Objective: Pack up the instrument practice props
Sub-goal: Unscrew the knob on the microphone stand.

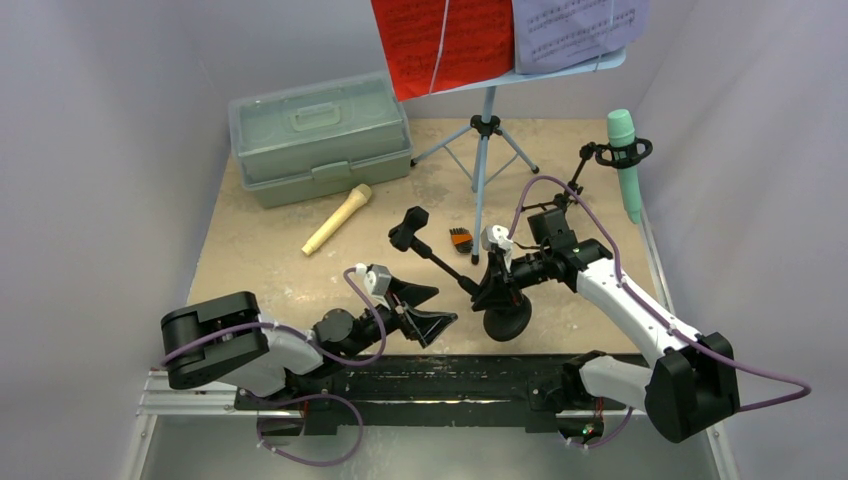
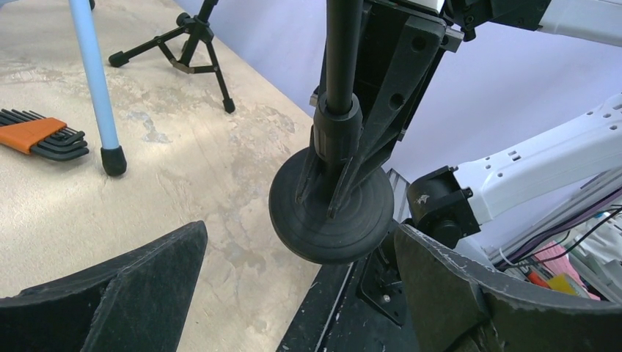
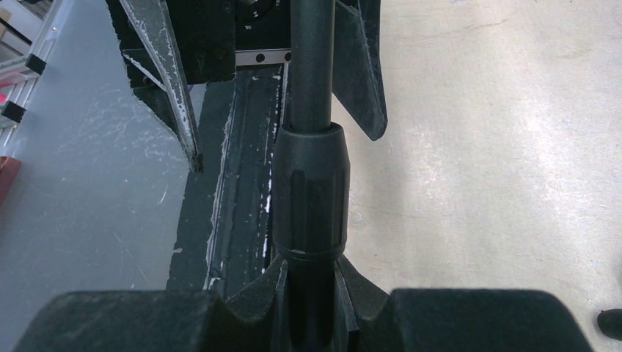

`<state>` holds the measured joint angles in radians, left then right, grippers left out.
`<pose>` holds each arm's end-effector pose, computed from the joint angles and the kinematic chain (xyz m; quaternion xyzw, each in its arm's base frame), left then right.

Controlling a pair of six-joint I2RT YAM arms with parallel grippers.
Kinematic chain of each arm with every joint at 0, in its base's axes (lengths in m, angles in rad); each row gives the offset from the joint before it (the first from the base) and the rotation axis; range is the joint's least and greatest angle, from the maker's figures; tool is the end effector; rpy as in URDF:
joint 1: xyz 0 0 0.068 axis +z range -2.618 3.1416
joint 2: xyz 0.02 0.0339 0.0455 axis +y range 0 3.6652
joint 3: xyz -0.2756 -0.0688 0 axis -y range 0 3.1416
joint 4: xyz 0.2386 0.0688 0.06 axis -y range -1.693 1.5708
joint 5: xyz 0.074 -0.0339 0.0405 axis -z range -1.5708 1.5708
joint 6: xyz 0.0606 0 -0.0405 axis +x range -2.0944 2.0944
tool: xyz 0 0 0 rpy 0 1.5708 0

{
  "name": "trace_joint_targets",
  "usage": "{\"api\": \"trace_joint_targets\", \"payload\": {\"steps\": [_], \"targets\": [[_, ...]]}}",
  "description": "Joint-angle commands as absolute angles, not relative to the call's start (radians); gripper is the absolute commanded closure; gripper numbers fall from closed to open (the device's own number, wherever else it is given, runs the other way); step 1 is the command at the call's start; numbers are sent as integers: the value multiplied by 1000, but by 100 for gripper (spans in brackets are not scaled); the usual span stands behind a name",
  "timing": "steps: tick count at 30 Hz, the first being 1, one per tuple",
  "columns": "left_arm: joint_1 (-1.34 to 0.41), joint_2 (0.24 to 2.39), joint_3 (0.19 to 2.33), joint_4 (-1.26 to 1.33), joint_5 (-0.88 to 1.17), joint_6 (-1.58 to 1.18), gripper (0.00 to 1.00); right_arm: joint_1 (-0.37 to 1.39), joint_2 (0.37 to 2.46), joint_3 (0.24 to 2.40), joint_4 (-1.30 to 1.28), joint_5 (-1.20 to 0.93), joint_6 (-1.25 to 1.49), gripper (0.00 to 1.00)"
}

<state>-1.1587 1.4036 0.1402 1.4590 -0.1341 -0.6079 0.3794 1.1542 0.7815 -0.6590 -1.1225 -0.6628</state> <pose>0.1016 -0.2121 0.2021 0.1224 0.6235 -0.5689 0.5222 0.1693 0.1263 0.2485 -0.5292 0.6372 0.4760 0.2956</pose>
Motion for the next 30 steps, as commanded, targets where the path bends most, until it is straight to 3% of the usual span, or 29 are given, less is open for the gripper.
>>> {"api": "trace_joint_targets", "payload": {"steps": [1,30], "targets": [[-1154,1410,161,1713,-138,-595,0,378,1149,834,-650,-1187,-680,100],[-1154,1464,210,1778,-144,-544,0,377,1150,835,-655,-1190,-684,100]]}}
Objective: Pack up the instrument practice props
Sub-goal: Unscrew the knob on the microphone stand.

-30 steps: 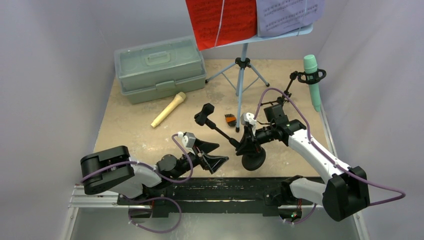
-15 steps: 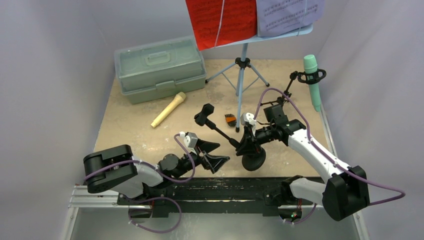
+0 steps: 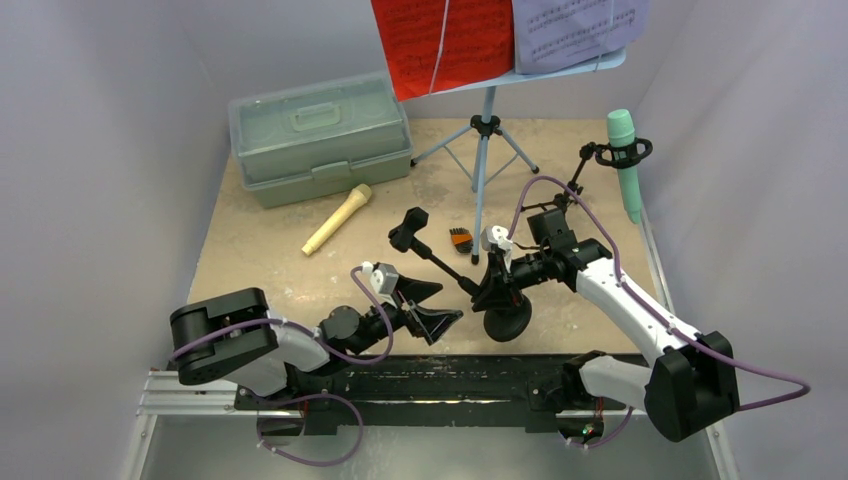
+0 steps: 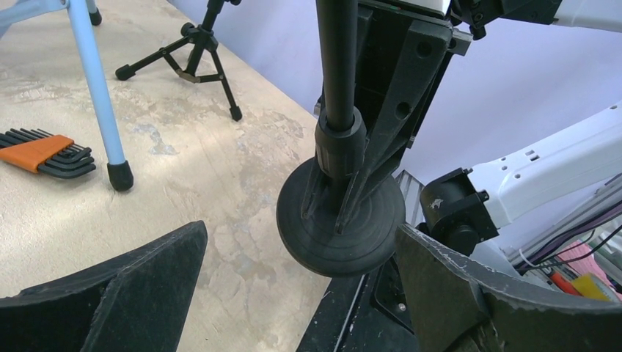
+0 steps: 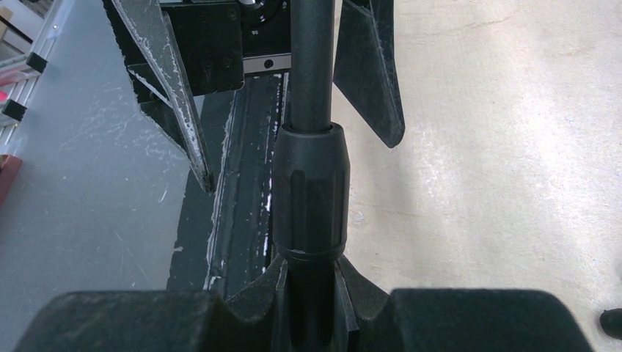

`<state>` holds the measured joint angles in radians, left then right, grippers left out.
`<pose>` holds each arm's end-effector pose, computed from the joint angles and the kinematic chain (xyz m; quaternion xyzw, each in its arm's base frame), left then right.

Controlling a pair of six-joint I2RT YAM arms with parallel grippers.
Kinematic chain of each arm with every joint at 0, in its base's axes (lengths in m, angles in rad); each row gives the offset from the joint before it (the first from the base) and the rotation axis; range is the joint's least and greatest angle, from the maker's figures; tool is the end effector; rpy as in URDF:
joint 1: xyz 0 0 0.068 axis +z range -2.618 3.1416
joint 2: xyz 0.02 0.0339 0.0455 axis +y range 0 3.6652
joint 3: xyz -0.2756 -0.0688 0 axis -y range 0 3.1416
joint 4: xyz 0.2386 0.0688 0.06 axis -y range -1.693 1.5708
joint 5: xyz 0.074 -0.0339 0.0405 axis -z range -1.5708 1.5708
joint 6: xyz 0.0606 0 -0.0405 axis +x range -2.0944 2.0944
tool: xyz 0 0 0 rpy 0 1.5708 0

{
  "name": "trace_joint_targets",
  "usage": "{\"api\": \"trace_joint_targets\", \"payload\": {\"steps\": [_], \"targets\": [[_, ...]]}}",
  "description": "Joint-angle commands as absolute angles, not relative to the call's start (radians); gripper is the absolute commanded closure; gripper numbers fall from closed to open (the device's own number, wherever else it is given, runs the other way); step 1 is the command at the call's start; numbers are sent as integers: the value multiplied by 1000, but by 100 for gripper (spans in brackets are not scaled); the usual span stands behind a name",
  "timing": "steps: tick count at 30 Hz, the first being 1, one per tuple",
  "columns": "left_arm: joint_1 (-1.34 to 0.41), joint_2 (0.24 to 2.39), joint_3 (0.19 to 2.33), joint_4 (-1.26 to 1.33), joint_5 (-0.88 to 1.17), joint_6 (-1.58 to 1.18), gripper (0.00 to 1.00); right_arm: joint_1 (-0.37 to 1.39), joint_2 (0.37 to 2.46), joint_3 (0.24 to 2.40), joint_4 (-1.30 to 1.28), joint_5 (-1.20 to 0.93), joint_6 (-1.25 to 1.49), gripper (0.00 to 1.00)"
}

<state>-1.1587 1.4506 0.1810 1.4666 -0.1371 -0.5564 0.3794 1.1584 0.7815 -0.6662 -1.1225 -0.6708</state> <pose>0.1063 -0.2225 0.2033 0.1371 0.6199 -0.5549 0.5376 0.1692 0.1263 0.2473 -0.5298 0.6376 0.4763 0.2930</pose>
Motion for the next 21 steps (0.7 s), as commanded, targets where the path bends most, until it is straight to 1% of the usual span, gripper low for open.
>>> {"api": "trace_joint_targets", "payload": {"steps": [1,21], "targets": [[-1154,1466,211,1778,-144,-544,0,378,1150,835,-655,-1190,-683,100],[-1154,1471,217,1778,-165,-553,0,378,1150,836,-657,-1192,-687,100]]}}
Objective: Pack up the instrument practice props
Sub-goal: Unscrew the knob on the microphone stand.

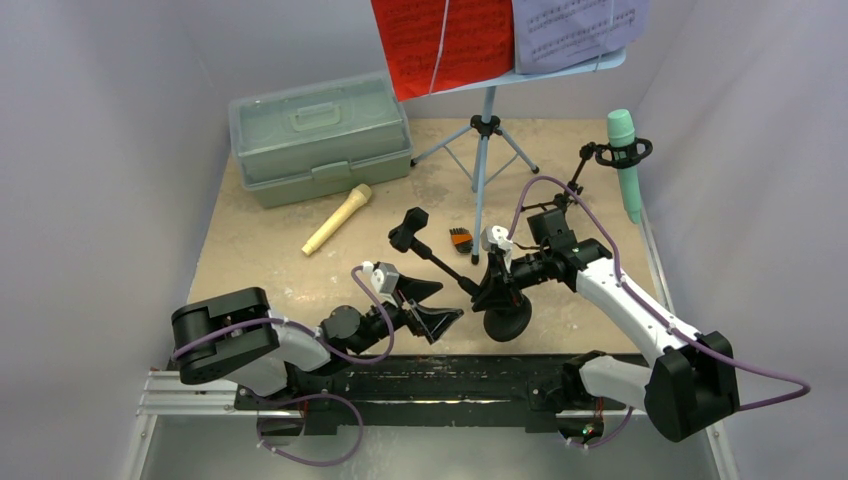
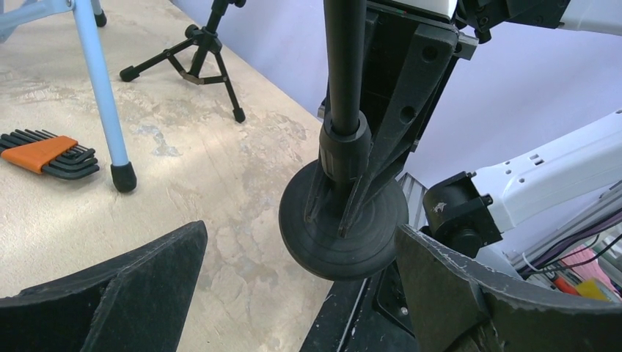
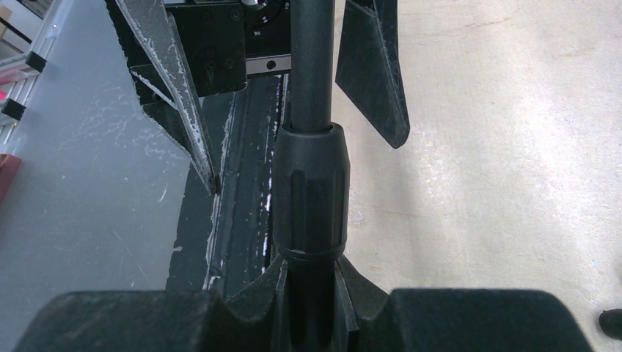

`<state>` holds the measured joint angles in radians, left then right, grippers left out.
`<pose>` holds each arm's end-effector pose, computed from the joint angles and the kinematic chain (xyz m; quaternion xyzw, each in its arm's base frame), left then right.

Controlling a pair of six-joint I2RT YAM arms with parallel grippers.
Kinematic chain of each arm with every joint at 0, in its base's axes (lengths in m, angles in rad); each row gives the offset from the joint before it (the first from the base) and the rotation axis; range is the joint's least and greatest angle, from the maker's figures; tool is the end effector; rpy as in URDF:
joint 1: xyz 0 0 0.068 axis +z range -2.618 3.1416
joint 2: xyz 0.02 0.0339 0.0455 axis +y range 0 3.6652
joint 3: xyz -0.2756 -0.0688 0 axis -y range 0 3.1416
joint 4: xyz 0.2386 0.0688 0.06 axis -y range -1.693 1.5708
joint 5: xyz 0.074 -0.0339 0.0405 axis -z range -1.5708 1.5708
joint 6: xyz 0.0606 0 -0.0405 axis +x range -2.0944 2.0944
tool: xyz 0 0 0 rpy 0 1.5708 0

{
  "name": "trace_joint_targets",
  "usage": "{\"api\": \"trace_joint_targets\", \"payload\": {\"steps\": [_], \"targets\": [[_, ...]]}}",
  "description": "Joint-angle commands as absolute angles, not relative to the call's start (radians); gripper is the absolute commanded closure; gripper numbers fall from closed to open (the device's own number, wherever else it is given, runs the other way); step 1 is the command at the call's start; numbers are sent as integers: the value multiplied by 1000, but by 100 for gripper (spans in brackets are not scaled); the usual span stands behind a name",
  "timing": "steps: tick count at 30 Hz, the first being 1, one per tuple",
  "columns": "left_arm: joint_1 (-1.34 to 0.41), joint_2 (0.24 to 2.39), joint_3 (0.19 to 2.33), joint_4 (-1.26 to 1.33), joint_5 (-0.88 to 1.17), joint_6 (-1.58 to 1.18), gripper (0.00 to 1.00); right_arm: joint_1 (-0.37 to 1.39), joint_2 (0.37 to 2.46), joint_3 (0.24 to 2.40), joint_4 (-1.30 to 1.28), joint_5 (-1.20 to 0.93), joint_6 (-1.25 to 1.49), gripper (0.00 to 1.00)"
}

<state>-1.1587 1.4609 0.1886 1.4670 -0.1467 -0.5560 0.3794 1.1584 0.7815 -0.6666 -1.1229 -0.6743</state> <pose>0.1077 -0.2243 0.2029 0.1339 0.6216 -0.5521 0.5394 0.1692 0.1263 0.2473 -0.5309 0.6366 0.4760 0.2937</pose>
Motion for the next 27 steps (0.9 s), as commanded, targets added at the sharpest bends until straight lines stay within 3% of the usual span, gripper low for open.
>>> {"api": "trace_joint_targets", "payload": {"steps": [1,27], "targets": [[-1154,1471,218,1779,-169,-556,0,377,1150,836,-657,-1192,-687,100],[-1154,1491,254,1778,-175,-555,0,379,1152,838,-664,-1196,-695,100]]}}
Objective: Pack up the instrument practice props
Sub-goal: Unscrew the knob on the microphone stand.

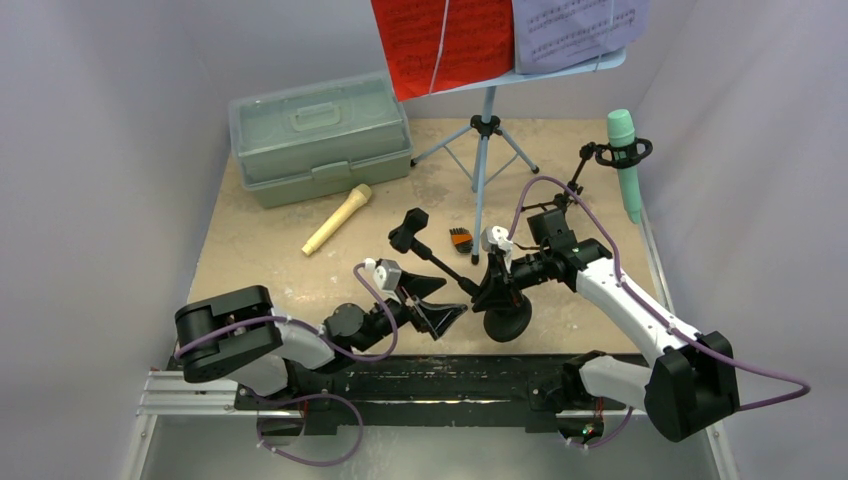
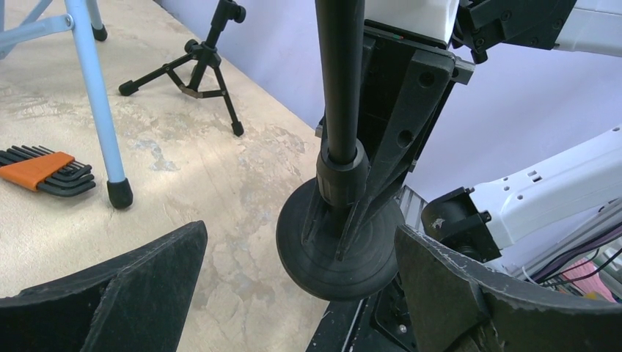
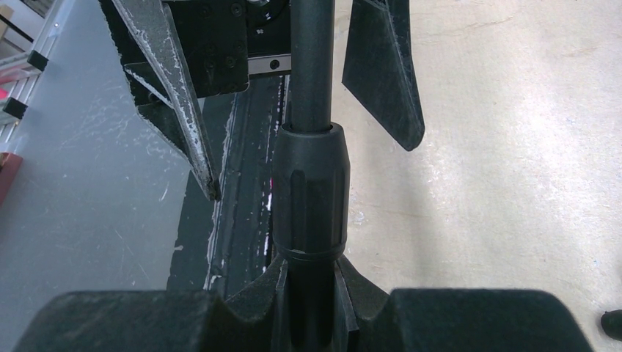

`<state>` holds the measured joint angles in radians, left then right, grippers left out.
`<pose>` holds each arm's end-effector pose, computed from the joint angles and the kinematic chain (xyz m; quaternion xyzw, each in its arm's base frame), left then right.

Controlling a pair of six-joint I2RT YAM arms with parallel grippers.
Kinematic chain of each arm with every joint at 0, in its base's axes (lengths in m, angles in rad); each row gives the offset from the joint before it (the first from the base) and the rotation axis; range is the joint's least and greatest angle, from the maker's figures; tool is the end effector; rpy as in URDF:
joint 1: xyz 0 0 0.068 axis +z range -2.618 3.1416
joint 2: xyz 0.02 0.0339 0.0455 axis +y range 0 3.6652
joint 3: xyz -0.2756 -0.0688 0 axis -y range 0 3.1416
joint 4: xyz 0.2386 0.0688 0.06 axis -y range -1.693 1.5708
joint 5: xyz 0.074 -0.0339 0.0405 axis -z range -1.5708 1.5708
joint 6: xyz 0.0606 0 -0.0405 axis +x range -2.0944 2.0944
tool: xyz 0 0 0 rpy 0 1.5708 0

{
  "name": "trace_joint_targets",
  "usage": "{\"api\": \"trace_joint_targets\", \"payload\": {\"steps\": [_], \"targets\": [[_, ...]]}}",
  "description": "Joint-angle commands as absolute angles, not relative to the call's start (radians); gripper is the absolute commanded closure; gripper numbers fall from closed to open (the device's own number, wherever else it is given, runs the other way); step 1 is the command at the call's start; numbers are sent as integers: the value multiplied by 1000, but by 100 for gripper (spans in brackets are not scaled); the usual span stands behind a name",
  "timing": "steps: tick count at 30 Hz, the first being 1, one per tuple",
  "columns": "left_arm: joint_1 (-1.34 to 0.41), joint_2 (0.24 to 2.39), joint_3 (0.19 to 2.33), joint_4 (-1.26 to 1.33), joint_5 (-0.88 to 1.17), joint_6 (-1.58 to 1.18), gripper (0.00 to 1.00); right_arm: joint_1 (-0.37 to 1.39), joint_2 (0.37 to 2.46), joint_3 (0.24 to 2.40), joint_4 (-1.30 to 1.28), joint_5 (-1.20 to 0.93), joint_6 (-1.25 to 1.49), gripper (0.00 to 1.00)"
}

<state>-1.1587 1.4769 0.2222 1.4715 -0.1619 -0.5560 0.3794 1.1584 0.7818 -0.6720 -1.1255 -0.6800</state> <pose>0.1115 -0.2307 0.2085 0.1251 0.6150 -0.5543 0.5467 0.1687 0.1261 0.2473 -0.5317 0.6356 0.4769 0.2930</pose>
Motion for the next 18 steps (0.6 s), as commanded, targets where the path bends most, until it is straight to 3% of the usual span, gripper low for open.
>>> {"api": "trace_joint_targets", "payload": {"steps": [1,18], "targets": [[-1154,1496,256,1779,-176,-559,0,378,1153,838,-664,-1196,-695,100],[-1154,1520,277,1778,-185,-583,0,378,1150,839,-667,-1197,-698,100]]}}
